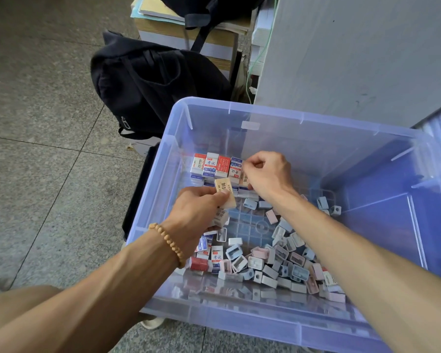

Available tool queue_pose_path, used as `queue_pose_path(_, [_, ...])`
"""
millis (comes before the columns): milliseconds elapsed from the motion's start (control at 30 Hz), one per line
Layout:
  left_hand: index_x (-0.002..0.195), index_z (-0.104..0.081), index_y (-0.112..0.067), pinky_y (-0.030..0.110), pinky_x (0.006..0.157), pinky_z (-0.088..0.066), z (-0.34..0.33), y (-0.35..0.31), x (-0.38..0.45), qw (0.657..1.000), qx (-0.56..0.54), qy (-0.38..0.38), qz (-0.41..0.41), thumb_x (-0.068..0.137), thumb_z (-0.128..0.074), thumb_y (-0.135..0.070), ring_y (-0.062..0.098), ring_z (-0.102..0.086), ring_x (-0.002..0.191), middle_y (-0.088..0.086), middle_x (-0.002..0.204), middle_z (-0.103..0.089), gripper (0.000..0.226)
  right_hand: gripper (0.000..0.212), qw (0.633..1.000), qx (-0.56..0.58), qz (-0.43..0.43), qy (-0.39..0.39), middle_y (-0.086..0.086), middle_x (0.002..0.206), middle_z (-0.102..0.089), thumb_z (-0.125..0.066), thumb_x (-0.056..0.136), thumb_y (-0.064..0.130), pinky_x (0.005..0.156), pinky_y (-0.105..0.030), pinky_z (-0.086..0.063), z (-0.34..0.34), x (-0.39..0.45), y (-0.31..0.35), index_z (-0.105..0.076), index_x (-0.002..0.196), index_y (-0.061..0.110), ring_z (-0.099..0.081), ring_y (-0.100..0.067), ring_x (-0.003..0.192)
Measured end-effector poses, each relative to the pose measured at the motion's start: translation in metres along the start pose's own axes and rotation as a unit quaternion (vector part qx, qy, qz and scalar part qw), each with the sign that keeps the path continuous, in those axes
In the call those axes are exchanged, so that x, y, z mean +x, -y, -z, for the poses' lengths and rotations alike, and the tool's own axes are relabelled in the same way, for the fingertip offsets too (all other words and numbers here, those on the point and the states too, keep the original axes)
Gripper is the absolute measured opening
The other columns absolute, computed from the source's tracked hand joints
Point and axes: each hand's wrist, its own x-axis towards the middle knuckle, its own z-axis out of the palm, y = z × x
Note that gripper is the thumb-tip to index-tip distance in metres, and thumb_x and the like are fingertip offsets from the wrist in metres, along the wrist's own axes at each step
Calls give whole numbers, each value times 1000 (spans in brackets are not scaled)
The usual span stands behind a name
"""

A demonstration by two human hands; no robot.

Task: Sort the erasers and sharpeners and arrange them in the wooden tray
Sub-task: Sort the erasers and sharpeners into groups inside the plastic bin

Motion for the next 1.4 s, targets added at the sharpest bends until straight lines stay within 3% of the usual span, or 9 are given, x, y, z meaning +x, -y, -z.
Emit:
queue_pose_path(200, [104, -66, -3, 29, 64, -53, -8, -2, 0, 1000, -13, 26, -8, 97, -60, -15, 16, -58, 73, 9, 87, -65, 16, 28, 978, 36, 79, 189, 2, 87, -69, -70, 88, 21, 73, -37, -60, 37, -47, -3, -62, 115, 22, -71, -19, 75])
queue_pose_path(300, [104, -64, 0, 38, 79, -56, -20, -3, 1, 999, -33, 36, -20, 99, -54, -13, 25, -62, 81, 20, 96, -66, 17, 45, 978, 27, 38, 201, -1, 85, -74, -79, 79, 46, 72, -39, -60, 45, -63, -6, -54, 112, 27, -73, -16, 74])
queue_pose_path(400, [96, -61, 1, 47, 80, -53, -33, -3, 2, 996, -61, 51, -40, 101, -51, -11, 32, -62, 81, 22, 96, -66, 16, 39, 966, 116, -55, 223, -6, 81, -76, -82, 81, 27, 63, -29, -60, 46, -68, -8, -56, 108, 18, -73, -15, 66])
queue_pose_path(600, [88, -65, -10, 35, 71, -52, -41, 1, 11, 998, 3, -16, -53, 100, -54, -18, 21, -60, 79, 11, 90, -68, 18, 14, 967, 148, -90, 189, -7, 79, -75, -80, 82, 11, 60, -25, -57, 49, -52, -20, -72, 93, 9, -70, -15, 65])
queue_pose_path(733, [97, -65, -13, 25, 58, -46, -33, 0, 14, 998, 9, -53, -40, 102, -51, -18, 13, -57, 73, 3, 89, -66, 15, 20, 975, 149, -120, 115, -8, 82, -73, -74, 89, 12, 62, -23, -57, 48, -25, -22, -72, 108, 11, -64, -11, 63])
queue_pose_path(867, [91, -62, -19, 28, 62, -47, -32, -2, 14, 998, 13, -45, -38, 102, -51, -17, 13, -60, 70, 1, 88, -65, 15, 24, 992, 69, -75, 71, -2, 76, -69, -67, 94, 13, 60, -24, -58, 37, 2, -20, -70, 118, 11, -64, -10, 59])
queue_pose_path(1033, [86, -62, -20, 28, 61, -44, -32, -3, 13, 999, 14, -30, -32, 100, -54, -17, 12, -54, 63, -1, 80, -62, 16, 14, 998, -47, -18, 42, 0, 86, -75, -70, 90, 13, 76, -41, -62, 10, 19, -19, -76, 102, 14, -74, -25, 78])
queue_pose_path(1267, [101, -69, -7, 27, 53, -42, -27, -3, 18, 999, 32, -35, -21, 92, -67, -21, 12, -50, 58, 4, 73, -58, 17, 16, 998, -59, 25, -8, -1, 96, -74, -59, 90, 11, 66, -29, -57, 13, 10, -22, -71, 98, 19, -70, -20, 80])
queue_pose_path(1400, [100, -70, -9, 27, 52, -41, -27, -2, 20, 998, 56, -35, -17, 90, -71, -24, 12, -52, 59, 4, 76, -61, 18, 43, 987, 6, 103, 127, 5, 90, -68, -68, 84, 8, 55, -14, -43, 40, -19, -21, -59, 125, 16, -60, 2, 61])
